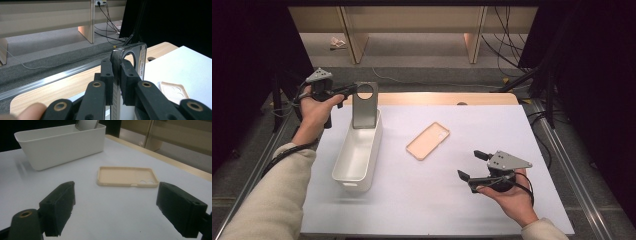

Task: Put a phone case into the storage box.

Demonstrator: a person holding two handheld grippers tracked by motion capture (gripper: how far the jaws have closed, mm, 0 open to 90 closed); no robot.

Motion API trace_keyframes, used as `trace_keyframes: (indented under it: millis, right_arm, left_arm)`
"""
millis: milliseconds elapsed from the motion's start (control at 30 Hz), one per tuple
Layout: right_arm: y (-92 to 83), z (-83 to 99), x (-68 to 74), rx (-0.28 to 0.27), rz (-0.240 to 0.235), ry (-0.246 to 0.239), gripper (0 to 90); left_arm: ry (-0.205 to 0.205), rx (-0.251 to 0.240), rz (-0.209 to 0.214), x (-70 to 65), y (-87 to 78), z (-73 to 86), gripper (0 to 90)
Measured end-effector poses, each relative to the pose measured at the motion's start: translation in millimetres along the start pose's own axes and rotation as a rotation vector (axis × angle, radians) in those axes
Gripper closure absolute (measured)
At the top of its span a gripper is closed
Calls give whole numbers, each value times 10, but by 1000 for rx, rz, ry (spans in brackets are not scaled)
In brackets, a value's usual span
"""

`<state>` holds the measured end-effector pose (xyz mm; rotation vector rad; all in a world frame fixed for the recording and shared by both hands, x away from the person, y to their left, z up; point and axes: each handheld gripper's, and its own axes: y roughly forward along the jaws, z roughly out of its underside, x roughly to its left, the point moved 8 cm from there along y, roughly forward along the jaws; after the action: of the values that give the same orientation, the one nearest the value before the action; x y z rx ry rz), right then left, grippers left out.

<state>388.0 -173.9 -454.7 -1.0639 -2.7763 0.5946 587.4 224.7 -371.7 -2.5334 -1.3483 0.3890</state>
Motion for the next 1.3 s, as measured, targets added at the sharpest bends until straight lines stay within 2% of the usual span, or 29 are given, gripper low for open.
trace_keyframes:
  millis: [733, 1300]
  right_arm:
    - [0, 3, 2, 0, -1, -1, 166]
    - [3, 5, 2, 1, -1, 0, 166]
  left_arm:
    - [-18, 20, -19, 85, 81, 123, 818]
    - [-16, 27, -18, 66, 134, 147, 818]
